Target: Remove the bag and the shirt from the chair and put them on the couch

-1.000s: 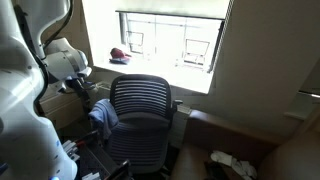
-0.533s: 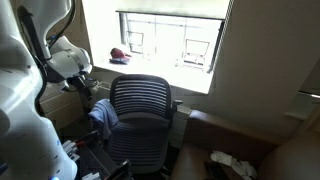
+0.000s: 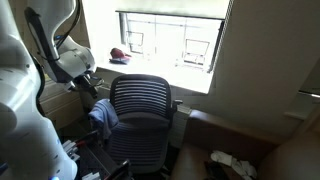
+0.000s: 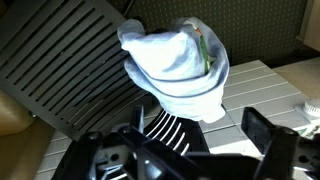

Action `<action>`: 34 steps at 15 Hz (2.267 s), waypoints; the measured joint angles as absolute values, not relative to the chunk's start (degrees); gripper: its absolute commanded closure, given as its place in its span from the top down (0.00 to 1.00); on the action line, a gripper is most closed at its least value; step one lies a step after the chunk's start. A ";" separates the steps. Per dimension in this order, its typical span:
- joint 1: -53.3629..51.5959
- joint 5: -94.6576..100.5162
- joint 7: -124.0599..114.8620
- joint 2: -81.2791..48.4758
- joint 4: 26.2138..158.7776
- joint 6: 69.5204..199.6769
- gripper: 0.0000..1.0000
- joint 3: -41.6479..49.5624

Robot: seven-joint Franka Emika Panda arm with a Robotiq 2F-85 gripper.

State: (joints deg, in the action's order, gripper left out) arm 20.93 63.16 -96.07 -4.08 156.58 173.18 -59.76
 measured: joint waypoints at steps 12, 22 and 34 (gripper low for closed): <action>2.12 115.24 -126.07 -28.25 142.51 148.22 1.00 -42.67; -5.86 118.41 -129.44 -38.94 135.15 146.80 0.53 -35.03; -6.06 115.63 -129.25 -36.18 135.50 150.83 0.03 -32.29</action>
